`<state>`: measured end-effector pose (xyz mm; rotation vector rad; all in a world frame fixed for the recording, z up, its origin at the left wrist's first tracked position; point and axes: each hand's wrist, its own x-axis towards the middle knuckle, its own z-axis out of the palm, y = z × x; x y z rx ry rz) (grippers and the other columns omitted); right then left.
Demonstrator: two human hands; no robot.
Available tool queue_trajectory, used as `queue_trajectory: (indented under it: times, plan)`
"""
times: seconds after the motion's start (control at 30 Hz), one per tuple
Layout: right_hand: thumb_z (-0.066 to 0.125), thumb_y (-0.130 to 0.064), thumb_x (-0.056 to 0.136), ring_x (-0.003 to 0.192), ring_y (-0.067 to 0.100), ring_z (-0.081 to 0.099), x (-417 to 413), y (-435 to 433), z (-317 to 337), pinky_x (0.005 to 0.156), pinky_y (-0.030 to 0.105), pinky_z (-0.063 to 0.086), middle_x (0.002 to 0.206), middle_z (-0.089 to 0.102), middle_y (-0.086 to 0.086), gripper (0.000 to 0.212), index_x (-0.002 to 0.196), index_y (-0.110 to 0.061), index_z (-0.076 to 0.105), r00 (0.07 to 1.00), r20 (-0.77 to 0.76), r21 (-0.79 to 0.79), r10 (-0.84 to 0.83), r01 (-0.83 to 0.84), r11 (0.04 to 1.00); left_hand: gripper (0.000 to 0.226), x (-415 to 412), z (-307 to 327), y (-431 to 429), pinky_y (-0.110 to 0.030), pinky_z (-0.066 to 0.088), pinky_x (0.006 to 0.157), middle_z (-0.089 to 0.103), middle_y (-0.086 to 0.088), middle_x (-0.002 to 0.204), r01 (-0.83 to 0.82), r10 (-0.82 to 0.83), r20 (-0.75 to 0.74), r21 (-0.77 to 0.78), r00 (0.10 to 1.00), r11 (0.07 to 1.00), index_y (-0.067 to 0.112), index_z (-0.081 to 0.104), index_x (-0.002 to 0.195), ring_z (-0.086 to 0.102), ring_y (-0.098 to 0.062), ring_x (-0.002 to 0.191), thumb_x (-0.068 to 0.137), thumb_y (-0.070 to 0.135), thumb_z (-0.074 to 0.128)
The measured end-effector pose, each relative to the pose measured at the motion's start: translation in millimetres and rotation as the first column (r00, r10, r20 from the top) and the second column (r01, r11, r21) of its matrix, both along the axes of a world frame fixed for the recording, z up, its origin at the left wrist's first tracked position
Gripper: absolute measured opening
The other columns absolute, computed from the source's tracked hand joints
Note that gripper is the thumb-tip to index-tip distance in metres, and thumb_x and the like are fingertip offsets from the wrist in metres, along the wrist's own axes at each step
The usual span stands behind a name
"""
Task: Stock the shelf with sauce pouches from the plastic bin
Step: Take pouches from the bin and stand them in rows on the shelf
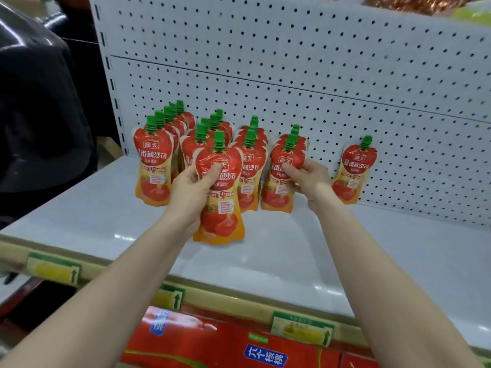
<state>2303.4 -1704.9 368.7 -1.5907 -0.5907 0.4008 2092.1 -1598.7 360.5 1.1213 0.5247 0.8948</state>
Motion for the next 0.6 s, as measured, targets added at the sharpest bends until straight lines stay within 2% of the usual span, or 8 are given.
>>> queue_trajectory:
  times: [0.1,0.2,0.27,0.37,0.4,0.43,0.53,0.6]
  plan:
    - [0.071,-0.019,0.09,0.083,0.012,0.07,3,1,-1,0.071,0.028,0.059,0.096,0.072,-0.002,0.011,0.099,-0.02,0.064,1.0,0.028,-0.009,0.004,-0.004,1.0,0.025,2,-3,-3,-0.033,0.058,0.073,0.075,-0.002,0.103,0.014,-0.014,0.0,0.013,1.0,1.0,0.015,0.066,0.113,0.073,-0.018,0.092,0.089,0.022,0.066]
    - [0.073,-0.022,0.088,0.09,0.015,0.07,5,-2,-2,0.076,0.033,0.06,0.102,0.071,0.0,0.027,0.11,-0.017,0.059,0.999,0.051,-0.05,-0.003,0.005,0.999,0.026,5,-5,-6,-0.038,0.058,0.078,0.075,-0.001,0.103,0.035,-0.034,-0.021,0.016,0.999,0.999,0.016,0.066,0.113,0.073,-0.019,0.093,0.088,0.023,0.067]
    - [0.075,-0.028,0.085,0.09,0.014,0.07,3,-8,4,0.078,0.035,0.059,0.101,0.07,-0.002,0.033,0.111,-0.02,0.057,0.986,0.15,-0.051,-0.076,0.085,0.995,0.028,6,-5,-8,-0.039,0.058,0.079,0.075,0.0,0.103,0.046,-0.045,-0.034,0.022,0.998,0.999,0.016,0.065,0.114,0.073,-0.018,0.092,0.088,0.025,0.066]
    - [0.073,-0.035,0.085,0.081,0.005,0.062,-11,-24,25,0.073,0.026,0.054,0.089,0.065,-0.01,0.027,0.106,-0.021,0.063,0.882,0.389,0.07,-0.265,0.259,0.963,0.026,10,-5,-13,-0.037,0.059,0.078,0.076,0.0,0.1,0.072,-0.069,-0.05,0.054,0.996,0.996,0.015,0.067,0.112,0.073,-0.018,0.091,0.088,0.026,0.066]
    - [0.071,-0.037,0.086,0.08,0.003,0.062,-19,-28,34,0.073,0.025,0.053,0.087,0.066,-0.012,0.023,0.103,-0.022,0.067,0.866,0.438,0.085,-0.241,0.227,0.97,0.024,12,-4,-16,-0.036,0.059,0.076,0.076,0.0,0.097,0.088,-0.084,-0.054,0.07,0.995,0.994,0.016,0.067,0.11,0.073,-0.018,0.089,0.088,0.025,0.066]
    - [0.07,-0.038,0.088,0.081,0.003,0.064,-29,-31,42,0.072,0.024,0.054,0.087,0.069,-0.012,0.019,0.099,-0.023,0.07,0.878,0.458,0.058,-0.141,0.129,0.99,0.023,14,-4,-19,-0.035,0.059,0.074,0.076,0.0,0.096,0.109,-0.104,-0.057,0.086,0.993,0.99,0.016,0.068,0.108,0.073,-0.018,0.088,0.088,0.024,0.066]
    - [0.07,-0.03,0.09,0.085,0.005,0.069,-56,-31,54,0.072,0.02,0.056,0.092,0.075,-0.006,0.015,0.098,-0.018,0.074,0.901,0.355,-0.106,0.25,-0.227,0.968,0.029,24,-3,-31,-0.039,0.059,0.079,0.075,-0.008,0.1,0.194,-0.188,-0.056,0.119,0.981,0.974,0.011,0.065,0.114,0.073,-0.024,0.091,0.088,0.023,0.067]
    - [0.073,-0.022,0.087,0.084,0.01,0.072,-62,-29,55,0.071,0.021,0.057,0.093,0.076,0.0,0.017,0.098,-0.01,0.075,0.905,0.299,-0.101,0.304,-0.287,0.953,0.031,29,-5,-37,-0.04,0.058,0.082,0.075,-0.009,0.103,0.236,-0.228,-0.072,0.137,0.971,0.962,0.011,0.064,0.116,0.072,-0.025,0.093,0.088,0.024,0.067]
